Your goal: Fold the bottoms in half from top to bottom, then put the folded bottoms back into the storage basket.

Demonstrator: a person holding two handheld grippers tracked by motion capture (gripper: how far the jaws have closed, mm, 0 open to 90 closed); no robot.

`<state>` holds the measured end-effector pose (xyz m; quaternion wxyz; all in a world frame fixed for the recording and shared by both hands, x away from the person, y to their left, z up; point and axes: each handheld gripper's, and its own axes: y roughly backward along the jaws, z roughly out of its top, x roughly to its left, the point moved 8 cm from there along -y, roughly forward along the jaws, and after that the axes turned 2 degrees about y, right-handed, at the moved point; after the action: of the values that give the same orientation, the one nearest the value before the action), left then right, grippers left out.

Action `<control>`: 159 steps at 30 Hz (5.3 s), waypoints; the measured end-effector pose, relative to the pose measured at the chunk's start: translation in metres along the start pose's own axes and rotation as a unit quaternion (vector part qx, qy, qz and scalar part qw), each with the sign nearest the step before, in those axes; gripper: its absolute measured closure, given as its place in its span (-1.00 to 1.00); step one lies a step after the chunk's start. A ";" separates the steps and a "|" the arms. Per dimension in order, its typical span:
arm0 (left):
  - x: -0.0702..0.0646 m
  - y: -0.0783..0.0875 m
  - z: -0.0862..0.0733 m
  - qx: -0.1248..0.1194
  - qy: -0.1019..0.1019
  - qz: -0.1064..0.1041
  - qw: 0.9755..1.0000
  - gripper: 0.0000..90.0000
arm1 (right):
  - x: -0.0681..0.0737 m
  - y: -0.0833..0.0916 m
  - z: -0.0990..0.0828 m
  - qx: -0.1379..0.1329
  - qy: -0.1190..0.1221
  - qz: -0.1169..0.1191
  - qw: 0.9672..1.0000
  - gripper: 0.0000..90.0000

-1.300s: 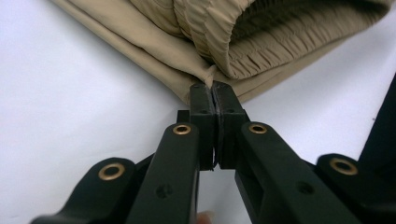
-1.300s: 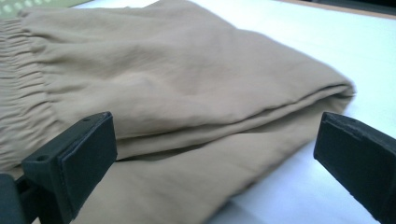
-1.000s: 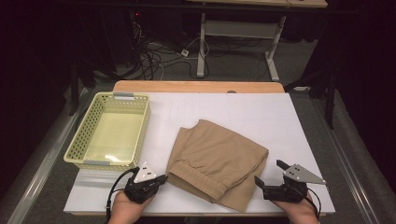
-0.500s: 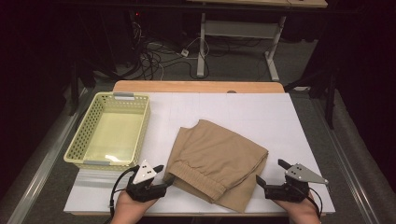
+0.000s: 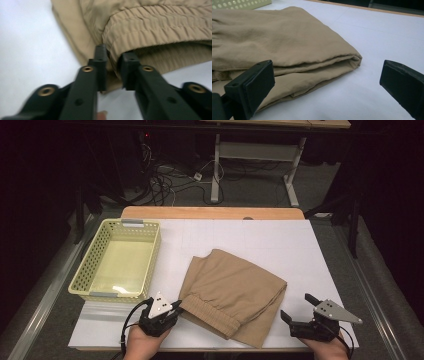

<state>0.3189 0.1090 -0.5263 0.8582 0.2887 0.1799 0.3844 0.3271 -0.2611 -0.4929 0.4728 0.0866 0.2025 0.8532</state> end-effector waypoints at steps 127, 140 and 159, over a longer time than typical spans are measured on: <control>0.013 -0.001 -0.013 0.068 0.022 -0.053 0.996 0.77 | -0.006 -0.085 0.005 0.102 -0.006 0.027 0.994 0.86; 0.009 0.010 0.013 0.208 -0.050 0.007 0.977 0.78 | 0.005 -0.076 0.027 0.048 0.024 0.041 0.998 0.88; 0.016 0.002 0.010 0.303 -0.054 -0.009 0.951 0.78 | 0.006 -0.088 0.008 0.089 0.021 0.031 0.995 0.87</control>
<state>0.3331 0.1191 -0.5189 0.7421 0.5539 0.2442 0.2880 0.3948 -0.2123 -0.5236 0.4324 0.1165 0.2844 0.8477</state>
